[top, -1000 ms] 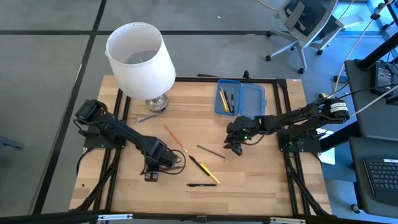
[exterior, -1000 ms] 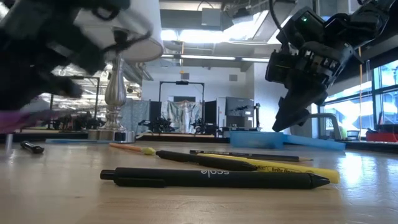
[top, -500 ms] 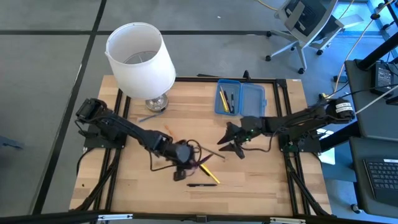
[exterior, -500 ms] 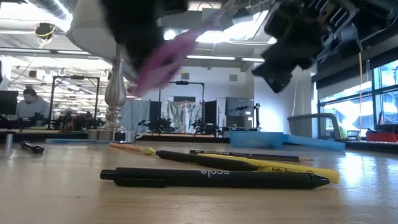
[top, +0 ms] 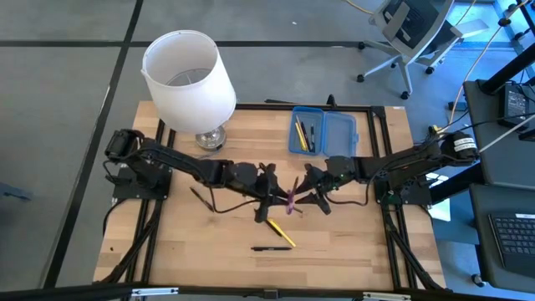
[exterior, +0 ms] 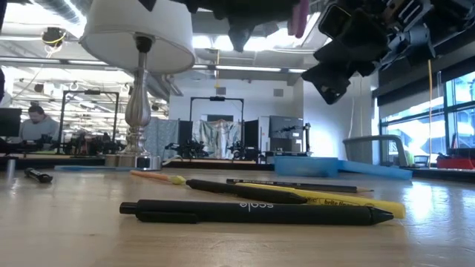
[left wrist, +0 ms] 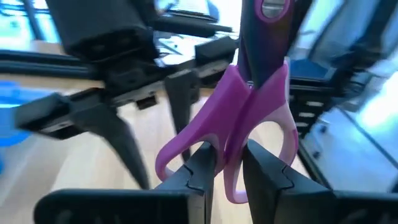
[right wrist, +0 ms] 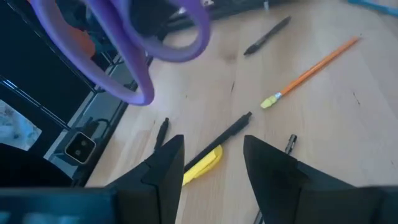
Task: Pick & place school supplies into a supply box
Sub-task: Put the purple scissors into the blue supply box
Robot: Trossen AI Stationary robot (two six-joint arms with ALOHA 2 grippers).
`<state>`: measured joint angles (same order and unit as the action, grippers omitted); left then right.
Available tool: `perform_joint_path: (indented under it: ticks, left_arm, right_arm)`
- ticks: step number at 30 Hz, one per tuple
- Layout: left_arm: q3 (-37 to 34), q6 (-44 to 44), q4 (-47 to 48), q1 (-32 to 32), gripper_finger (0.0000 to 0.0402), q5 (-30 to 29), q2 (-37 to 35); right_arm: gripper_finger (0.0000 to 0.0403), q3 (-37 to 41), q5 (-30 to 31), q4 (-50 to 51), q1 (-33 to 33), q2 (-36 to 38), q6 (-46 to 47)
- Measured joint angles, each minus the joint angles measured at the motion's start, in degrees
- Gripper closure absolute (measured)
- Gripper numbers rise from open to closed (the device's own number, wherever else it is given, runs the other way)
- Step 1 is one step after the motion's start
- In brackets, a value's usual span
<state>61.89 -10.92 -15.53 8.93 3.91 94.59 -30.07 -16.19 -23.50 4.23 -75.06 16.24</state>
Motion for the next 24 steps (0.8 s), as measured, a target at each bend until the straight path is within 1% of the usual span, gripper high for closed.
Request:
perform_joint_path:
  ticks: [6, 7, 8, 11, 13, 17, 19, 22, 24]
  left_arm:
    - [0.0, 1.8, -3.5, -2.1, 0.0349, 9.2, 0.0]
    - [0.0, 1.8, -4.3, -2.6, 0.0349, 10.6, 0.0]
    - [0.0, 1.8, -4.9, -3.0, 0.0349, 11.8, 0.0]
    - [0.0, 0.8, -6.3, -4.4, 0.0349, 15.8, 0.0]
    - [0.0, 0.7, -7.2, -5.5, 0.0349, 18.3, -0.2]
    - [0.0, 2.8, -7.1, -8.0, 0.0349, 20.3, -1.2]
    - [0.0, 4.8, -9.0, -9.3, 0.0349, 20.9, -1.3]
    - [0.0, 6.7, -14.5, -11.0, 0.0349, 21.3, -1.3]
    - [0.0, 8.3, -17.1, -11.7, 0.0349, 21.6, -1.4]
  right_arm:
    - [0.0233, 0.0, 0.0, -5.1, 1.0, 1.2, -1.2]
    - [0.0233, 0.0, 0.9, -4.9, 1.3, 1.7, -1.7]
    - [0.0233, 0.0, 3.0, -4.6, 1.8, 2.4, -1.8]
    - [0.0233, 0.0, 12.4, -2.3, 4.0, 5.1, -1.8]
    - [0.0233, 0.0, 17.1, -1.1, 6.0, 7.6, -2.0]
    - [0.0233, 0.0, 24.3, 0.3, 11.0, 12.2, -6.6]
    - [0.0233, 0.0, 28.3, 0.4, 13.3, 13.5, -9.2]
    - [0.0233, 0.0, 33.7, 0.6, 15.6, 13.9, -9.5]
    - [0.0233, 0.0, 35.8, 0.7, 16.1, 13.8, -7.6]
